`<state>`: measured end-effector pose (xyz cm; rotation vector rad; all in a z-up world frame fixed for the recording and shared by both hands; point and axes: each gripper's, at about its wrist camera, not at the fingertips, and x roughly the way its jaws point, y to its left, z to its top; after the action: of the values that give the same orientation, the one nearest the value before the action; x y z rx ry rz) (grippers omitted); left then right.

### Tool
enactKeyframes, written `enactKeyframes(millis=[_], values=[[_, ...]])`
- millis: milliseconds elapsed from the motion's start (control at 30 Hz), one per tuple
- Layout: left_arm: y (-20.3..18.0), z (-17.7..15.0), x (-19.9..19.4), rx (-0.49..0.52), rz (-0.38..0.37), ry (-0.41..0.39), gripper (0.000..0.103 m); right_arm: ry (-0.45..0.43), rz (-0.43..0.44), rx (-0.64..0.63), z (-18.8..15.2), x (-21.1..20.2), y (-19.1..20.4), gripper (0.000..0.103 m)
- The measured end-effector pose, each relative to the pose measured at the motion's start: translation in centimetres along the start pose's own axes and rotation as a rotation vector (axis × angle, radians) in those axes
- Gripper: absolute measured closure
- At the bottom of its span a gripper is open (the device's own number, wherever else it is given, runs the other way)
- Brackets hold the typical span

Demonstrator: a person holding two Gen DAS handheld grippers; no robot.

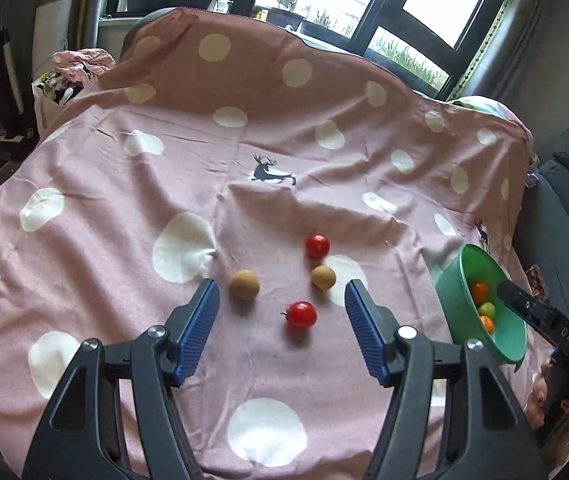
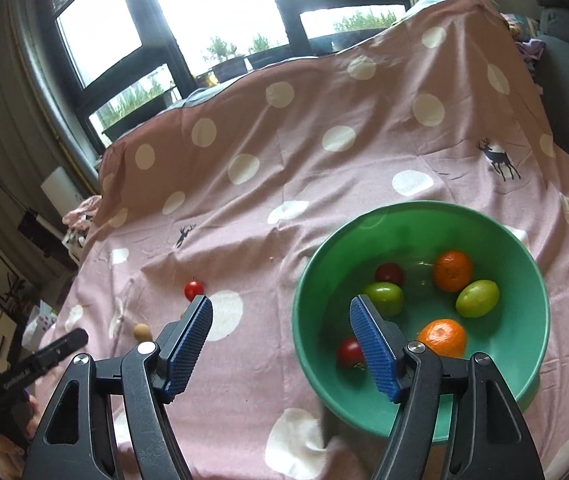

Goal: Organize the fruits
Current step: 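Close the right gripper on a red cherry tomato while the left gripper grasps another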

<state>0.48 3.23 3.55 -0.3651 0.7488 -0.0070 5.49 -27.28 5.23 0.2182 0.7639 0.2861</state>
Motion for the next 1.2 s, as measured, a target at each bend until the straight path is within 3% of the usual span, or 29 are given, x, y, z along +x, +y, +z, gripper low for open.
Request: enactKeyframes(millis=[133, 333, 533, 633, 667, 733, 833, 933, 1100, 1200], values=[[1.6, 0.3, 0.9, -0.046, -0.032, 0.031, 0.038, 0.070, 0.037, -0.048, -0.2, 1.9, 2.2, 0.031], [1.8, 0.1, 3.5, -0.047, -0.017, 0.095, 0.039, 0.184, 0.069, -0.089, 0.7, 5.6, 5.8, 0.031], [0.2, -0.5, 5.5, -0.013, -0.087, 0.145, 0.041, 0.324, 0.131, -0.071, 1.5, 11.1, 8.5, 0.031], [-0.6, -0.9, 6.9, 0.008, -0.163, 0.178, 0.044, 0.364, 0.148, -0.067, 2.2, 13.8, 9.6, 0.042], [-0.6, -1.0, 7.5, 0.000, -0.189, 0.198, 0.048, 0.376, 0.143, -0.075, 2.4, 14.6, 10.0, 0.047], [-0.7, -1.1, 8.5, -0.017, -0.167, 0.233, 0.054, 0.394, 0.119, -0.090, 2.7, 16.2, 10.5, 0.052], [-1.2, -1.4, 9.1, 0.028, -0.168, 0.254, 0.055, 0.419, 0.099, -0.106, 2.6, 18.0, 11.0, 0.060], [-1.4, -1.7, 9.7, 0.041, -0.138, 0.271, 0.055, 0.438, 0.103, -0.099, 2.4, 19.1, 11.0, 0.061], [-1.2, -2.1, 10.4, 0.017, -0.157, 0.294, 0.055, 0.439, 0.088, -0.097, 2.3, 20.5, 10.8, 0.061], [-1.2, -2.2, 10.6, 0.014, -0.146, 0.289, 0.063, 0.449, 0.092, -0.097, 2.0, 21.0, 10.7, 0.063]])
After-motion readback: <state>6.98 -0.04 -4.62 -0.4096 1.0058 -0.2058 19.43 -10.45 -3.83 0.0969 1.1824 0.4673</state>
